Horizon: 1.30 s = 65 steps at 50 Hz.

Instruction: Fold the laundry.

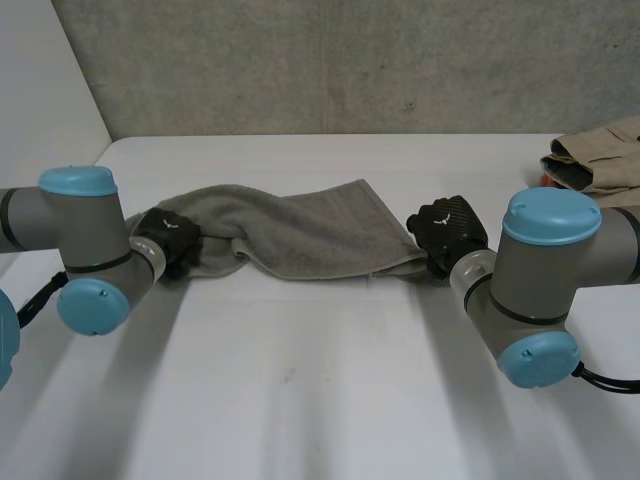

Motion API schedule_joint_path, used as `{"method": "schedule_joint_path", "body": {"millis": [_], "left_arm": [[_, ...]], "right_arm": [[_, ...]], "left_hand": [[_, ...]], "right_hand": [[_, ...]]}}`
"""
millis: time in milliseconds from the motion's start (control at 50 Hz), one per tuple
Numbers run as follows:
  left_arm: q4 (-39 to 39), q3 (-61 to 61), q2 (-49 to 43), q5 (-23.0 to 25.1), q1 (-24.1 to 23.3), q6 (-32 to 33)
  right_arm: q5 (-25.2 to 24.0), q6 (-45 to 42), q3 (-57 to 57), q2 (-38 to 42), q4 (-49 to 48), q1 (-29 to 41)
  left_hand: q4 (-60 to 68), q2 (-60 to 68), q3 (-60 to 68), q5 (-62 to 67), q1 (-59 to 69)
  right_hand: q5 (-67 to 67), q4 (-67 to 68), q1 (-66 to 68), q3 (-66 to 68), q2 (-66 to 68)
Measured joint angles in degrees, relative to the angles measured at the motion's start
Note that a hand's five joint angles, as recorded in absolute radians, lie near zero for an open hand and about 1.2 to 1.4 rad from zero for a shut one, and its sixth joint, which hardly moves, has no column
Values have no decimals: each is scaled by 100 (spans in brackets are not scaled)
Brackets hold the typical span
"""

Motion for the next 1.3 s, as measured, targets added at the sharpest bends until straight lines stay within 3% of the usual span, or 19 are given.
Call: {"method": "schedule_joint_path", "body": {"millis": [120, 260, 340, 540, 560, 720, 900, 1060, 1200, 1300], "left_arm": [[34, 34, 25, -1, 2, -19], [-6, -33, 176, -13, 25, -31], [-148, -335, 695, 3, 64, -62], [-384, -1442, 3419, 268, 349, -476], [-402, -1593, 4008, 388, 452, -614], [-897, -1775, 5130, 1068, 853, -952], [-1540, -1620, 4522, 1334, 857, -948], [-1103, -480, 2890, 748, 620, -929], [-398, 1402, 1889, 379, 464, -1207], [322, 2642, 1658, 215, 332, -1734]], "right_arm": [[0, -3, 4, 0, 0, 3], [5, -35, 2, -41, 39, -7], [10, -219, -31, -237, 312, -35], [-42, -1184, -501, -1644, 2062, -603], [-101, -1222, -683, -1948, 2400, -747], [-512, -1050, -1407, -2532, 3361, -1129], [-892, -1349, -1725, -2185, 3971, -1283], [-659, -1612, -2216, -1121, 3435, -1103], [-230, -1491, -3212, -351, 1712, -931], [49, -1012, -3679, -110, -402, -935]], "left_hand": [[941, 931, 919, 829, 622], [973, 958, 953, 829, 622], [973, 958, 953, 829, 622], [976, 966, 955, 829, 622], [976, 966, 956, 829, 622], [977, 967, 971, 829, 622], [977, 967, 971, 829, 622], [978, 967, 972, 829, 622], [987, 973, 972, 829, 622], [997, 973, 973, 829, 622]], "right_hand": [[0, 0, 0, 0, 0], [0, 0, 0, 0, 0], [0, 0, 0, 0, 0], [0, 0, 0, 19, 0], [0, 1, 0, 20, 0], [23, 1, 0, 20, 0], [23, 1, 0, 20, 0], [23, 1, 0, 20, 0], [24, 2, 0, 20, 0], [23, 2, 0, 21, 5]]}}
